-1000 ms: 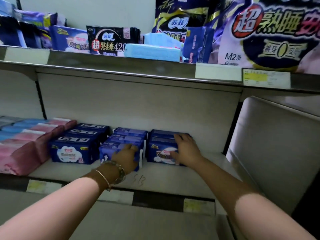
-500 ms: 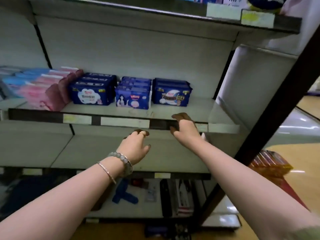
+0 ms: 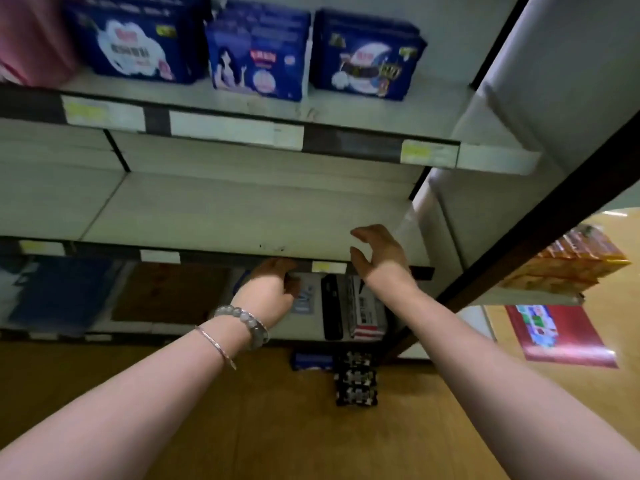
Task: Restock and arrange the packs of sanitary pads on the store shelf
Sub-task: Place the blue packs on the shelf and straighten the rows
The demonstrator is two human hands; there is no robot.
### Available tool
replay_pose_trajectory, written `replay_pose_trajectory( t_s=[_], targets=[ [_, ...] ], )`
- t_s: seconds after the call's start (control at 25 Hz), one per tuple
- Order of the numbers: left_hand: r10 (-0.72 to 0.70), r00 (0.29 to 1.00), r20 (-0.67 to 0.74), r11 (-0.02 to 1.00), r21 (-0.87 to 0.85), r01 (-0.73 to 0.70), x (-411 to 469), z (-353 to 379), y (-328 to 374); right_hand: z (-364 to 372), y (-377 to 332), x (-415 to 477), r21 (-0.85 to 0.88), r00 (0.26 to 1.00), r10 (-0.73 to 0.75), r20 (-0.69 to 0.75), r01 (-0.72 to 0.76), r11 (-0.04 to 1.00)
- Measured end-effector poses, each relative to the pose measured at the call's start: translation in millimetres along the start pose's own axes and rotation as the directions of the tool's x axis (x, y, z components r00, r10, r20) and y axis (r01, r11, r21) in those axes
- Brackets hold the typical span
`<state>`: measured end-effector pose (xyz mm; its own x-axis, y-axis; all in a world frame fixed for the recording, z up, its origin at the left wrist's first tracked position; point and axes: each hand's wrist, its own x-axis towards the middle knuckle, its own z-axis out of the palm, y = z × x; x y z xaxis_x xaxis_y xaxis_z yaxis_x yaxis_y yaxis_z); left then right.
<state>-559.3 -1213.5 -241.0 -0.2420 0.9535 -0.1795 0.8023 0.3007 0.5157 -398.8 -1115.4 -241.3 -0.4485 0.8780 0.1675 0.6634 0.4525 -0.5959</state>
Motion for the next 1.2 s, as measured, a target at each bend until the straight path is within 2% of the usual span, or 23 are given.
replay_pose_trajectory(
  t_s=[0.24, 0.36, 0.52, 0.72, 0.88, 1.2],
  targets=[
    [-0.053, 0.999, 0.009, 0.996, -0.076, 0.054, 30, 90, -42, 67, 75, -17, 0.003, 0.998, 0.016, 0.06, -0.016, 1.0],
    [-0.093, 0.996, -0.006, 0.989, -0.114, 0.092, 37, 135, -73, 106, 111, -25, -0.045, 0.986, 0.095, 0.138, -0.089, 0.995],
    [-0.2, 0.977, 0.072, 0.967, -0.147, 0.209, 40, 203, -111, 170, 164, -47, -0.006, 0.962, 0.152, 0.226, -0.155, 0.988],
    [-0.193, 0.973, 0.124, 0.976, -0.081, 0.204, 40, 277, -154, 250, 230, -73, 0.002, 0.92, 0.215, 0.327, -0.228, 0.974],
    [-0.267, 0.957, 0.113, 0.958, -0.08, 0.276, 42, 350, -201, 331, 296, -99, -0.055, 0.851, 0.307, 0.426, -0.315, 0.948],
    [-0.306, 0.947, 0.094, 0.939, -0.136, 0.317, 88, 495, -292, 492, 414, -94, -0.367, 0.752, 0.32, 0.576, -0.111, 0.924]
  ],
)
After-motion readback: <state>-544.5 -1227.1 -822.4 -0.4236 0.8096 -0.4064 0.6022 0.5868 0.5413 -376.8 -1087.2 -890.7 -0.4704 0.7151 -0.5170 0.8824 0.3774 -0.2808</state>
